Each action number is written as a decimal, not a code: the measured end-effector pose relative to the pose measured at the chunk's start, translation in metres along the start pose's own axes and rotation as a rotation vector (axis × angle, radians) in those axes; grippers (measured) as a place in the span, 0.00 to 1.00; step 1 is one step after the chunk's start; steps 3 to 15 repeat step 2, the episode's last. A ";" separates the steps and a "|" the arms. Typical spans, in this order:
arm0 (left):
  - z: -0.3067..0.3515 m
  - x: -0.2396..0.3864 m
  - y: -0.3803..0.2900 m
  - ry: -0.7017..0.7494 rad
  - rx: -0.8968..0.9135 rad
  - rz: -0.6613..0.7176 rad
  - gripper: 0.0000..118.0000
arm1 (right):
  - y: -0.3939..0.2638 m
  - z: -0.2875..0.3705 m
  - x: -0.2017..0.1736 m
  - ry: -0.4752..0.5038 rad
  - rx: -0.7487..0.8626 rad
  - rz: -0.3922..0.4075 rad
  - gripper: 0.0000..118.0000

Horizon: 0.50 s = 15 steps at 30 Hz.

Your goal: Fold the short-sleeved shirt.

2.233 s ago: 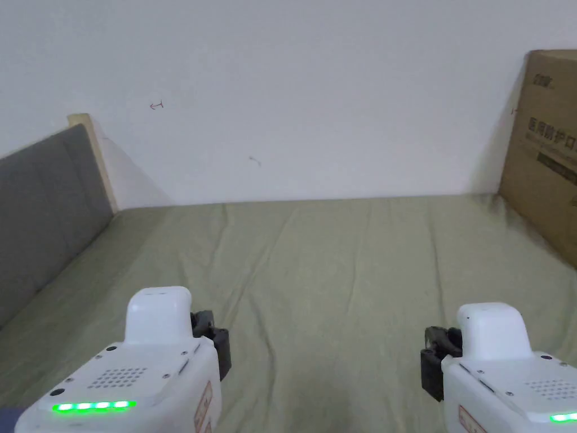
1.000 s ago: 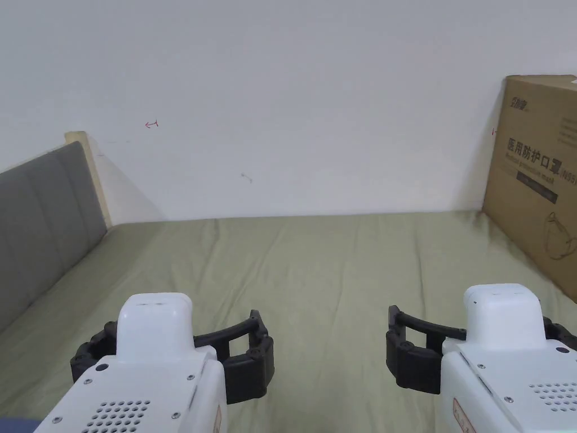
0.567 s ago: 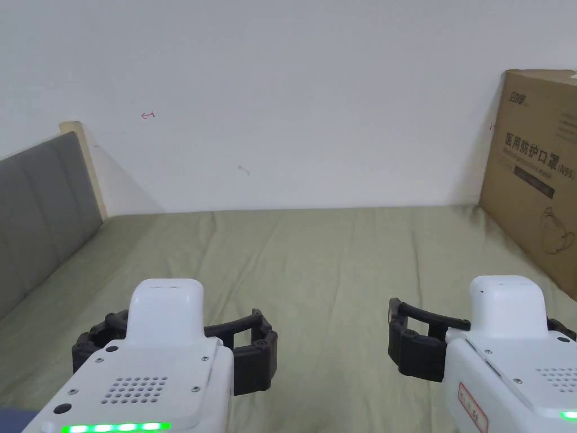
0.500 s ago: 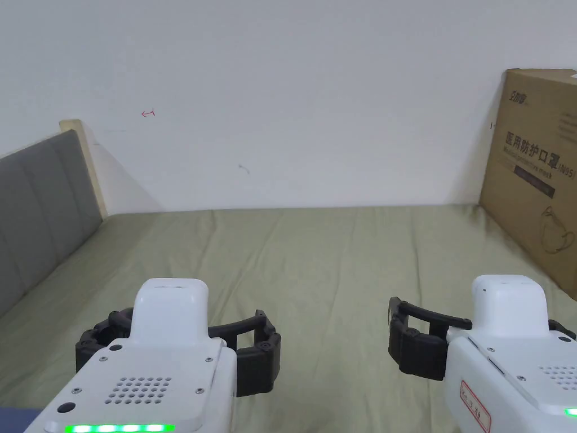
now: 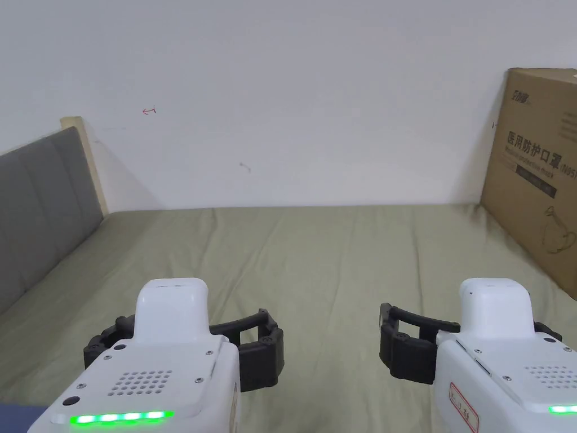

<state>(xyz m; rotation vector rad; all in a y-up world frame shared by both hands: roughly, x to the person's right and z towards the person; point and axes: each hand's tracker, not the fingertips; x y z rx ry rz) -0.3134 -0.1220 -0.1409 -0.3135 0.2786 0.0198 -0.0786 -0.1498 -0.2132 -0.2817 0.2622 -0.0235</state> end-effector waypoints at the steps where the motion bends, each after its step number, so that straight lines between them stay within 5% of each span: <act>1: 0.000 0.001 0.000 0.009 0.004 -0.009 0.99 | 0.000 0.000 0.000 0.001 0.001 0.001 0.91; 15: 0.000 0.001 -0.001 0.021 0.009 -0.018 0.99 | 0.000 0.000 0.000 0.000 0.004 0.001 0.91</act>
